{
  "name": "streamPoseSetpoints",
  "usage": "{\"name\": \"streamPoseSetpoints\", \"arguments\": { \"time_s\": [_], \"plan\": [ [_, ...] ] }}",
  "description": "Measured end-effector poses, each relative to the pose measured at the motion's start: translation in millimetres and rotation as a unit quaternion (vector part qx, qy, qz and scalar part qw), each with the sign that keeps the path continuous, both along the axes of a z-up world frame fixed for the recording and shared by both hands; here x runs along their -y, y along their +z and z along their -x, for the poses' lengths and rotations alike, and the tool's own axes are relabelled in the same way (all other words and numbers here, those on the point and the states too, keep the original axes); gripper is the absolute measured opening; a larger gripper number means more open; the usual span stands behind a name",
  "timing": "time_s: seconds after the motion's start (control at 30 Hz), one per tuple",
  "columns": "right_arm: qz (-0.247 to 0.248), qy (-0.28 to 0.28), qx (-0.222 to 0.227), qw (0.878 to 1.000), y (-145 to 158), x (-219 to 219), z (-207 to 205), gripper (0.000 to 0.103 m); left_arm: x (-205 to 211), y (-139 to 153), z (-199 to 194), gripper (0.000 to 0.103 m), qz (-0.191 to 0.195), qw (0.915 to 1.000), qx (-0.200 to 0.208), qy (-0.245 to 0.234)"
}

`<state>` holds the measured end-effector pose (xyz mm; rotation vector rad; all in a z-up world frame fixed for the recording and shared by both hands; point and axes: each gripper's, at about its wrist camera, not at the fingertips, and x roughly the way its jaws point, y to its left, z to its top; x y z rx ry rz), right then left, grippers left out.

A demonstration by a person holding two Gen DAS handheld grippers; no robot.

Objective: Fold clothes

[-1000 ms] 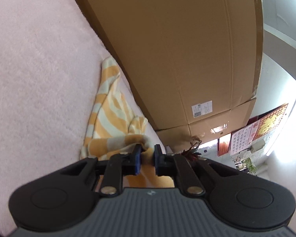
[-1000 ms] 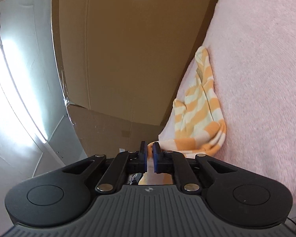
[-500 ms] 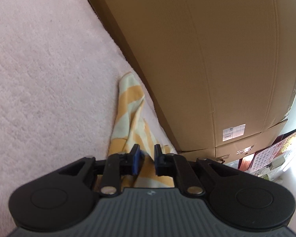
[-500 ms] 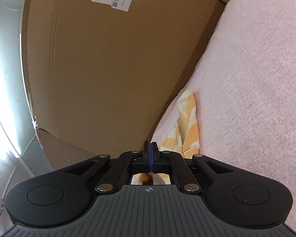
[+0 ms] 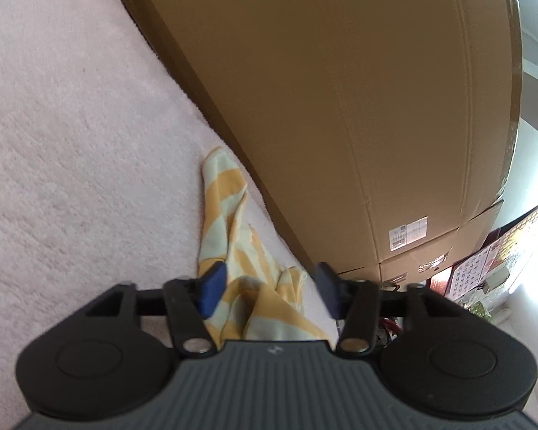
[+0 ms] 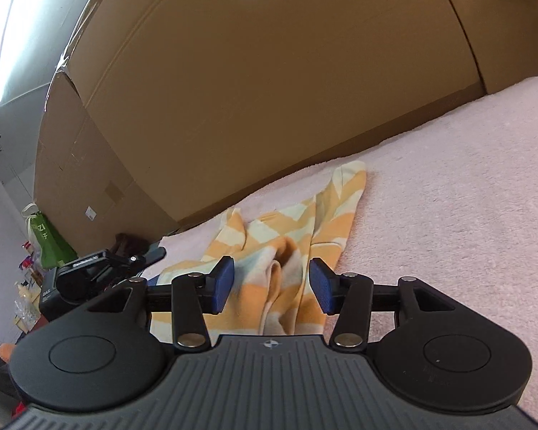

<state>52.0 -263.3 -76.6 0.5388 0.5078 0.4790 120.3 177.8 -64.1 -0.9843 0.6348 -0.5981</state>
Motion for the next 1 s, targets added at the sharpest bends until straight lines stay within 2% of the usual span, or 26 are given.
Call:
{"name": "streamPoseSetpoints", "arguments": {
  "time_s": [0.13, 0.17, 0.23, 0.33, 0.37, 0.53, 0.7, 0.9, 0.97, 1.0],
  "plan": [
    [0.006, 0.014, -0.006, 1.000, -6.2, -6.7, -11.6, 0.048, 5.2, 2.4, -2.5, 0.061, -0.024, 0.9988, 0.013, -0.041],
    [0.007, 0.009, -0.005, 1.000, -7.5, -6.5, -12.2, 0.044, 8.4, 2.7, -3.6, 0.058, -0.032, 0.9978, 0.014, -0.056],
    [0.002, -0.003, -0.006, 1.000, -9.0, -4.8, -12.1, 0.030, 17.5, 1.6, 1.0, 0.052, -0.053, 0.9956, 0.014, -0.076],
    [-0.011, -0.021, -0.012, 1.000, -9.9, -0.9, -10.3, 0.024, 20.2, 3.2, 18.0, 0.043, -0.066, 0.9944, 0.026, -0.078],
    [-0.011, -0.026, -0.008, 1.000, -9.5, -0.7, -9.0, 0.024, 20.0, 3.9, 24.3, 0.040, -0.067, 0.9941, 0.030, -0.079],
    [-0.013, -0.034, -0.008, 0.999, -10.6, -2.6, -11.8, 0.023, 25.4, 7.8, 51.5, 0.038, -0.103, 0.9900, 0.050, -0.083],
    [-0.009, -0.042, -0.003, 0.999, -9.8, -8.8, -15.8, 0.023, 28.8, 2.1, 58.3, 0.037, -0.108, 0.9885, 0.048, -0.094],
    [0.003, -0.077, -0.054, 0.996, -19.4, -11.8, -31.8, 0.021, 27.1, 3.7, 58.3, 0.036, -0.105, 0.9888, 0.052, -0.093],
    [-0.001, -0.078, -0.055, 0.995, -21.0, -10.3, -31.0, 0.020, 24.9, 14.9, 63.0, 0.038, -0.133, 0.9838, 0.089, -0.081],
    [-0.004, -0.078, -0.055, 0.995, -21.6, -9.8, -30.9, 0.020, 23.8, 20.7, 65.4, 0.043, -0.147, 0.9803, 0.108, -0.075]
  ]
}}
